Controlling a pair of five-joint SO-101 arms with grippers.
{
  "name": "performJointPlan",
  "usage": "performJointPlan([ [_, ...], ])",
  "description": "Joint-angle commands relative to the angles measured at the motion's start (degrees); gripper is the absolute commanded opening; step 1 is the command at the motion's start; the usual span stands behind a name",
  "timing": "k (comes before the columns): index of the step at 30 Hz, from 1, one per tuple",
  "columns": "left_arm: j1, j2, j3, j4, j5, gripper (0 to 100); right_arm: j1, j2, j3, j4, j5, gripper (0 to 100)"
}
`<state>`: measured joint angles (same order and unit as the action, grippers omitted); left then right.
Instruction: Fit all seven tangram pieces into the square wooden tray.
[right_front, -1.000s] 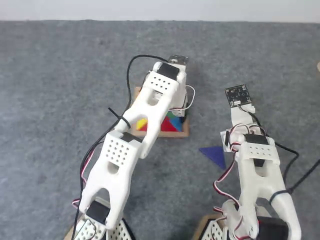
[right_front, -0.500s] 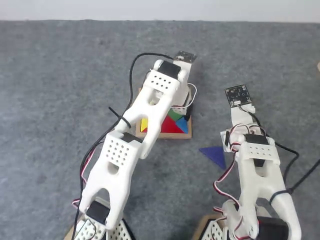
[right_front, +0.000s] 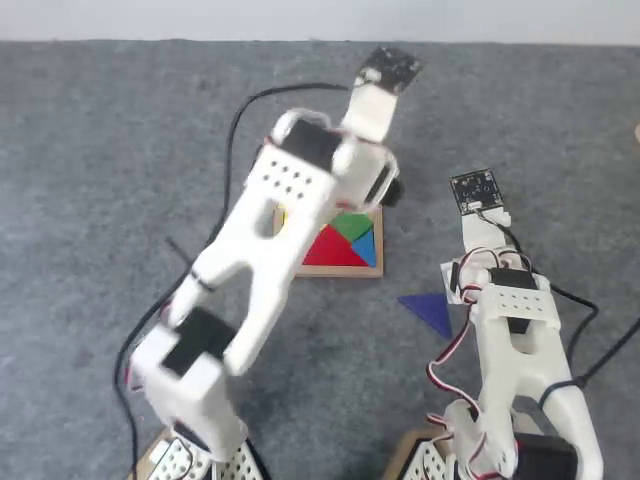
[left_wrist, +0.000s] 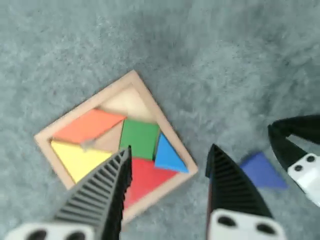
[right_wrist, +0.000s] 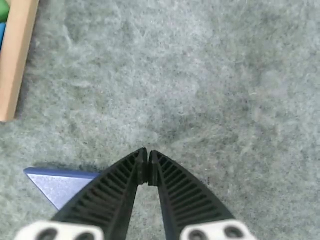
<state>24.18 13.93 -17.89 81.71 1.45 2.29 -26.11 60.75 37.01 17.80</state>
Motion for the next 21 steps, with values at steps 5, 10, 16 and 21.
performJointPlan([
  [5,-1.5,-11.1,39.5,-32.5,-4.2,23,-0.6,-1.8,-0.2,-1.0,0.4,2.0],
  [10,-5.5,-5.9,36.4,-33.4,-4.3,23,-0.6,-1.8,-0.2,-1.0,0.4,2.0],
  [16,-6.2,-3.6,35.8,-33.2,-4.6,23,-0.6,-1.8,-0.2,-1.0,0.4,2.0],
  [21,-5.9,-3.3,35.8,-33.3,-4.6,23,-0.6,-1.8,-0.2,-1.0,0.4,2.0],
])
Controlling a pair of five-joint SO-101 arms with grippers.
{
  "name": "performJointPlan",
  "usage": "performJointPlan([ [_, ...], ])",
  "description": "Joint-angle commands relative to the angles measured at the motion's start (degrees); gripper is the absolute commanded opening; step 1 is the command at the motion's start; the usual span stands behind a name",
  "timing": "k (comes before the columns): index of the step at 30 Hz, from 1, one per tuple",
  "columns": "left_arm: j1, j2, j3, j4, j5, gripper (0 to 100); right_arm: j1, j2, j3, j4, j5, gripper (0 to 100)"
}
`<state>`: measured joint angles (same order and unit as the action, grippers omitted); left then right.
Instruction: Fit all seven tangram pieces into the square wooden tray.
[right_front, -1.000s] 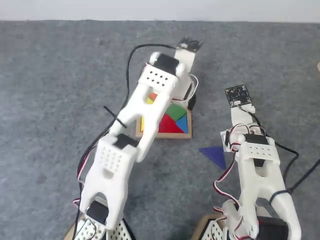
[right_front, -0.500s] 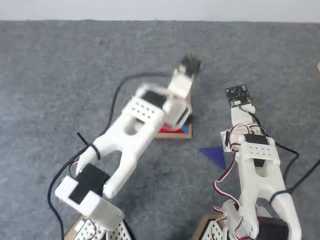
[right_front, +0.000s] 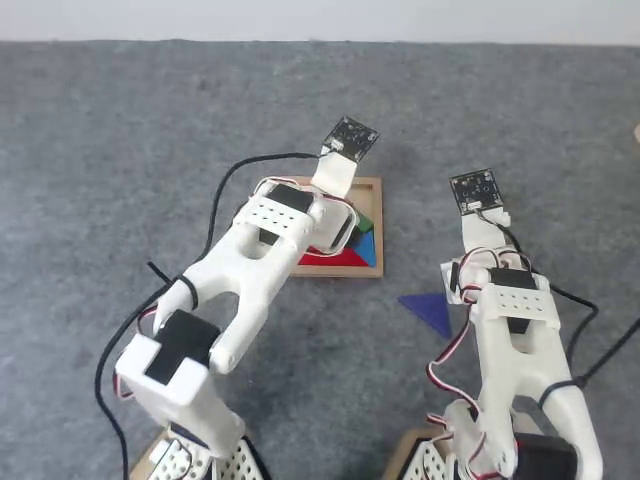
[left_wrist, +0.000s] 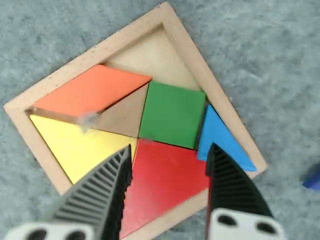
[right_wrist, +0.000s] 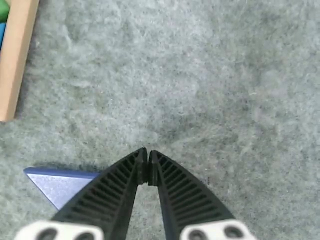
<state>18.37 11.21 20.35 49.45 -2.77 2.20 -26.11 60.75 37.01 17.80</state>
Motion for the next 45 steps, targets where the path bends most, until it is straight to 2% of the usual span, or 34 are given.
performJointPlan([
  [1,-0.1,-0.6,-2.4,-1.1,-0.4,23,-0.5,-1.8,-0.2,-1.0,0.4,2.0],
  [14,0.9,2.6,0.2,-4.0,-0.4,23,-0.5,-1.8,-0.2,-1.0,0.4,2.0],
  [18,1.5,5.5,-4.4,-0.7,-0.2,23,-0.5,-1.8,-0.2,-1.0,0.4,2.0],
  [22,1.2,6.9,-5.7,-0.6,0.2,23,-0.5,-1.8,-0.2,-1.0,0.4,2.0],
  [26,1.0,2.3,-2.4,-4.5,1.5,20,-0.2,-1.8,-0.2,-1.0,0.3,2.0],
  [31,0.8,-11.6,9.0,-9.6,1.5,20,-0.1,-1.8,-0.2,-1.0,0.4,2.0],
  [34,-3.2,-18.3,12.6,-8.6,3.2,20,0.2,-1.8,-0.2,-1.0,0.4,2.0],
  [40,-17.3,-27.4,15.5,-2.2,5.2,20,3.0,-2.3,-0.6,-2.6,0.4,2.0],
  [42,-20.0,-30.3,20.1,-3.6,5.0,20,2.9,-2.4,-0.7,-2.9,0.4,2.0],
  [45,-21.5,-34.0,30.4,-12.0,4.9,20,2.9,-1.7,-4.0,-0.3,0.5,2.0],
])
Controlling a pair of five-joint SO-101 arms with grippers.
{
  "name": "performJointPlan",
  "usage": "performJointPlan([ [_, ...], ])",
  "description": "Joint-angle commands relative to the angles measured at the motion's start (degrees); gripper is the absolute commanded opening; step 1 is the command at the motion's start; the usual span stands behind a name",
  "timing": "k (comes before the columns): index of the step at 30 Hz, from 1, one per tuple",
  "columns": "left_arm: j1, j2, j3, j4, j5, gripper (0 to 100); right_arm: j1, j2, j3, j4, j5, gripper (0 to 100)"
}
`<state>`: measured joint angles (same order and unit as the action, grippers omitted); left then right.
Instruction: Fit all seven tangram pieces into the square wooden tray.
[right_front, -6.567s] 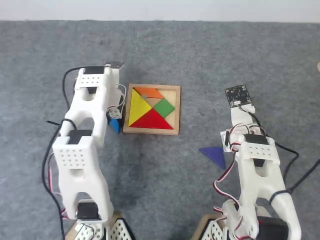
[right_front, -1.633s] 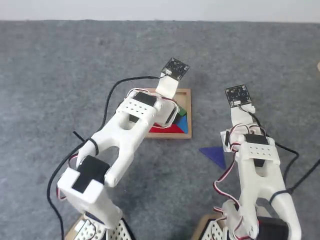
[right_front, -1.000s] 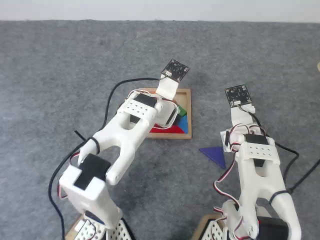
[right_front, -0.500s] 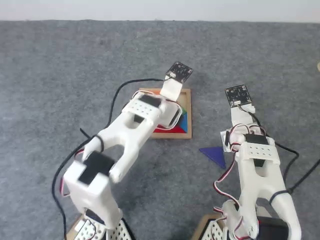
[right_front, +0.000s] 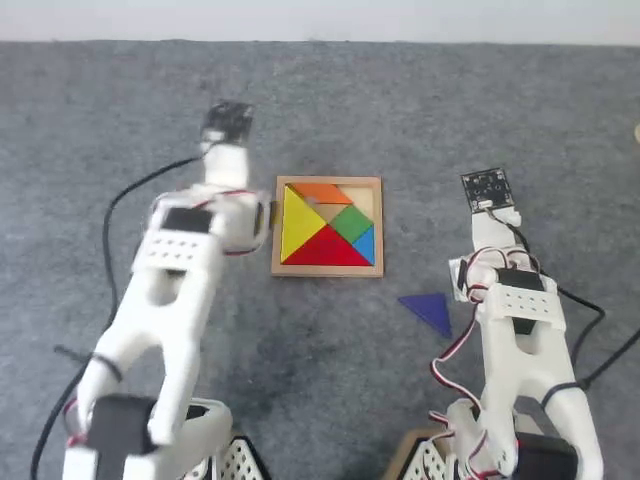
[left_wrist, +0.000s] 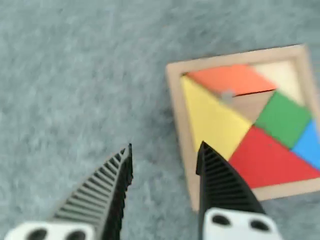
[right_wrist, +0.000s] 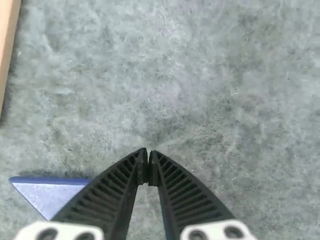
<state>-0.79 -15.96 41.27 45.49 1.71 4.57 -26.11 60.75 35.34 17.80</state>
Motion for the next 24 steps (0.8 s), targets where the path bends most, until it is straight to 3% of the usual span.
performJointPlan([
  [1,-2.3,-7.8,12.2,-11.6,0.4,20,0.7,-1.7,-5.9,3.4,0.5,2.0],
  [3,-2.1,-9.2,15.6,-17.1,0.4,19,0.7,-0.6,-11.4,8.9,0.3,2.0],
  [6,-2.4,-9.3,16.6,-19.1,0.5,19,-0.7,3.7,-21.2,17.2,-1.3,2.0],
  [10,-2.4,-7.6,16.0,-19.2,0.5,19,-8.9,12.1,-27.0,23.6,-0.6,2.0],
  [15,-2.5,-5.6,15.3,-19.2,-2.5,19,-17.7,18.7,-25.6,24.6,10.2,11.9],
  [18,-2.5,-5.2,15.3,-19.3,-3.1,19,-18.8,18.1,-24.0,27.1,16.3,18.3],
  [24,-2.1,-5.2,15.3,-19.3,-3.3,19,-18.6,8.7,-20.8,34.1,29.7,19.2],
])
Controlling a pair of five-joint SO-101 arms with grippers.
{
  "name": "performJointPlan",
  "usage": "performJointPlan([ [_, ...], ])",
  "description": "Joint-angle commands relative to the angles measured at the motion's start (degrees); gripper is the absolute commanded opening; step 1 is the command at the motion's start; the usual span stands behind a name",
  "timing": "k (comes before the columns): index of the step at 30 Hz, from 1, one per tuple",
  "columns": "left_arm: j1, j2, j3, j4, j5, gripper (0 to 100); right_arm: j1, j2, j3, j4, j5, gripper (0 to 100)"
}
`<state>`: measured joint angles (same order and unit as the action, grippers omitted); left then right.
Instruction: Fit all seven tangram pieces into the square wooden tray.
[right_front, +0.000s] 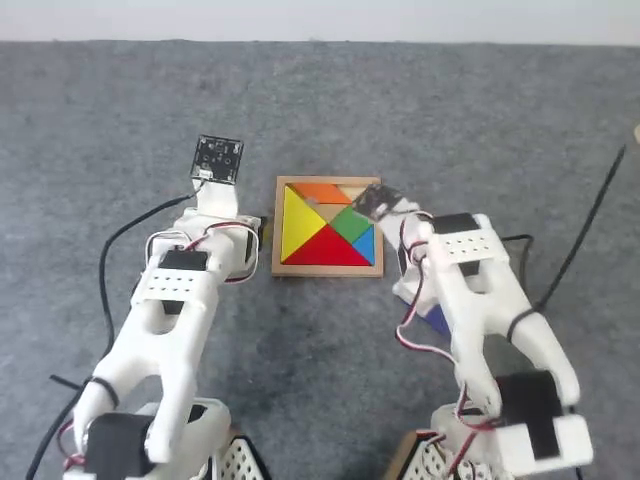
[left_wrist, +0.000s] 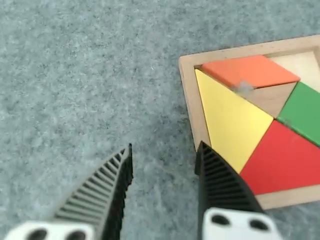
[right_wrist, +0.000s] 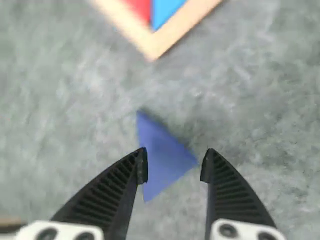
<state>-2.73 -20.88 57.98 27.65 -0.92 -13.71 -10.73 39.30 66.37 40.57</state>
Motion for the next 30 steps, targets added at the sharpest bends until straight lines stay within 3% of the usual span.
performJointPlan([
  [1,-0.2,-0.3,-1.5,-1.5,-0.7,19,-0.3,-8.0,1.5,3.4,8.8,19.3],
  [7,-0.3,-0.2,-1.5,-1.6,-0.8,19,-0.7,-8.7,8.7,-0.2,13.3,19.9],
  [14,-0.3,-0.2,-1.5,-1.6,-0.8,19,0.7,-5.3,10.5,-6.9,14.7,30.6],
  [30,-0.2,-0.2,-1.5,-1.6,-0.8,19,2.2,1.5,11.8,-10.9,14.2,30.7],
])
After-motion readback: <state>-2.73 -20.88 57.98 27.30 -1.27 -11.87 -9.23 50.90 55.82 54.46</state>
